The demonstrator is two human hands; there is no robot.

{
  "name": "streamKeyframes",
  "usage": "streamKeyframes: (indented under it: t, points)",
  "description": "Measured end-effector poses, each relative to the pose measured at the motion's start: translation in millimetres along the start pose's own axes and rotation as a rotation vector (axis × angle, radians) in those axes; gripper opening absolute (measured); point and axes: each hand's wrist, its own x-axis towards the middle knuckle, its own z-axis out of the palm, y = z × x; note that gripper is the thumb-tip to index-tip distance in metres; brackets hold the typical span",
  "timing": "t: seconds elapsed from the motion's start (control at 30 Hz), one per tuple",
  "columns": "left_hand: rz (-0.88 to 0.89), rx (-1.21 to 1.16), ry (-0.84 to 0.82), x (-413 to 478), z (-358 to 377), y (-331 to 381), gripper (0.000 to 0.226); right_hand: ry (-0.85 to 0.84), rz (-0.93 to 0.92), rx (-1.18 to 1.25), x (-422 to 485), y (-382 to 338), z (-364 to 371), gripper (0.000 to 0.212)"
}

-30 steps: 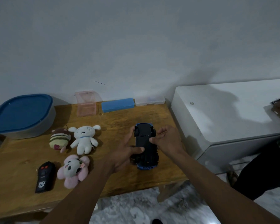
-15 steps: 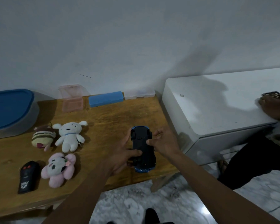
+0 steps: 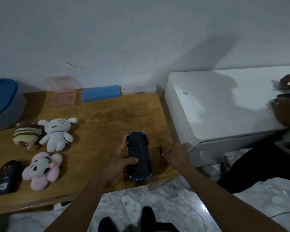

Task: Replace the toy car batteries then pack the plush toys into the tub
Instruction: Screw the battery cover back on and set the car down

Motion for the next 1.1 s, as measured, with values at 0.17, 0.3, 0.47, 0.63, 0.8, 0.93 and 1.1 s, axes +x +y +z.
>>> streamKeyframes:
  t: [0.17, 0.3, 0.47, 0.63, 0.8, 0.93, 1.1]
  points:
    - [-0.016, -0.040, 0.015, 1.0, -2.5, -3.5, 0.094, 0.008, -0.084, -0.121, 8.0, 0.5, 10.3, 0.039]
    - [0.012, -0.016, 0.032, -1.2, -3.4, 1.5, 0.094, -0.026, -0.093, -0.133, 11.4, -0.7, 15.4, 0.040]
    - [0.075, 0.046, 0.020, -9.9, -3.6, 25.0, 0.094, -0.005, -0.095, 0.076, 7.4, -14.8, 5.2, 0.037]
    - [0.142, 0.091, 0.001, -19.5, -7.5, 63.6, 0.089, 0.147, -0.219, 0.530, -13.9, -72.0, -40.6, 0.011]
    - [0.229, 0.159, -0.023, -19.0, -13.5, 96.2, 0.094, 0.173, -0.477, 0.801, -38.9, -120.0, -79.1, 0.029]
    - [0.288, 0.165, -0.059, -25.0, -14.4, 117.3, 0.094, 0.216, -0.626, 0.921, -52.0, -143.4, -84.4, 0.025]
    - [0.312, 0.185, -0.063, -30.3, -17.1, 130.9, 0.094, 0.311, -0.757, 0.879, -54.7, -158.0, -77.9, 0.022]
